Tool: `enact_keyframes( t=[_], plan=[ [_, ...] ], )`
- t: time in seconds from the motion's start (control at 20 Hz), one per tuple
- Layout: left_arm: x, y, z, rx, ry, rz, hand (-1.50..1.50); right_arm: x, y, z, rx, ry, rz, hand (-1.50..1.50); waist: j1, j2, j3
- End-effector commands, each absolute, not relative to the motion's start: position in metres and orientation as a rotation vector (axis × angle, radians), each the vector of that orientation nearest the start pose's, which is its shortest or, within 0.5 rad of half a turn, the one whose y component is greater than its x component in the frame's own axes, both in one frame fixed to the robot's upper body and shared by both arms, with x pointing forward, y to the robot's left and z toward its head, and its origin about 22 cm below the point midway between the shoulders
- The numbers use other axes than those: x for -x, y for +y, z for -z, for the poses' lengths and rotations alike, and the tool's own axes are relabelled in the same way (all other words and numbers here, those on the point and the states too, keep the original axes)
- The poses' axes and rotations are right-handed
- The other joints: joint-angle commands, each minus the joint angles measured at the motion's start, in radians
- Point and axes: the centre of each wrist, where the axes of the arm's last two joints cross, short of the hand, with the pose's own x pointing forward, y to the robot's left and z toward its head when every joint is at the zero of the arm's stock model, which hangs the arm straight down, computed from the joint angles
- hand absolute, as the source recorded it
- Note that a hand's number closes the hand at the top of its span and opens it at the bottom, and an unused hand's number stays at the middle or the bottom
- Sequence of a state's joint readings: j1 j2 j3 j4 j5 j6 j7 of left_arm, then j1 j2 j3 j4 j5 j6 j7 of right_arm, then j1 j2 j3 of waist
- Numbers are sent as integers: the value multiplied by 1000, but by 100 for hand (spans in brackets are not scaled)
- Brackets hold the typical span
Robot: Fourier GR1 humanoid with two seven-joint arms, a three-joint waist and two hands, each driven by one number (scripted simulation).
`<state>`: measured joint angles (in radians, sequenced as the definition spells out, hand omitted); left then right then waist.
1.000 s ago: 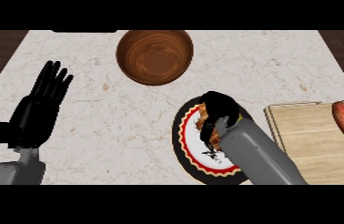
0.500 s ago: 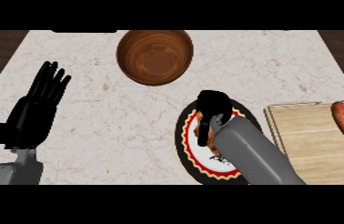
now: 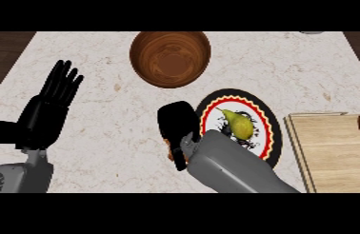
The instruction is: Pick the croissant from the plate and place it in the bowl
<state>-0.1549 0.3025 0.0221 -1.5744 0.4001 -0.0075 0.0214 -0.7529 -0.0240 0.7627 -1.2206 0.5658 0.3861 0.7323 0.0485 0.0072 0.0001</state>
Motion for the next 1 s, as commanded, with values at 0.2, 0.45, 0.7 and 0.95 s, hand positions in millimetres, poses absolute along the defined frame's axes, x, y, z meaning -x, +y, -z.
enact_keyframes(
  t=[0.2,0.45,0.7,0.95],
  plan=[
    [-273,278,-60,130,-1694,-41,0,-280,46,-132,594,-1395,-1625,150,-2,-6,-1],
    [-273,301,-45,109,-1695,-66,0,-267,57,-174,754,-1521,-1434,150,-28,-9,-1],
    [-272,284,-47,84,-1679,-57,0,-270,53,-208,911,-1544,-1266,150,-48,-11,0],
    [-272,288,-48,97,-1692,-71,0,-306,33,-239,972,-1558,-1142,150,-46,-6,-1]
  ],
)
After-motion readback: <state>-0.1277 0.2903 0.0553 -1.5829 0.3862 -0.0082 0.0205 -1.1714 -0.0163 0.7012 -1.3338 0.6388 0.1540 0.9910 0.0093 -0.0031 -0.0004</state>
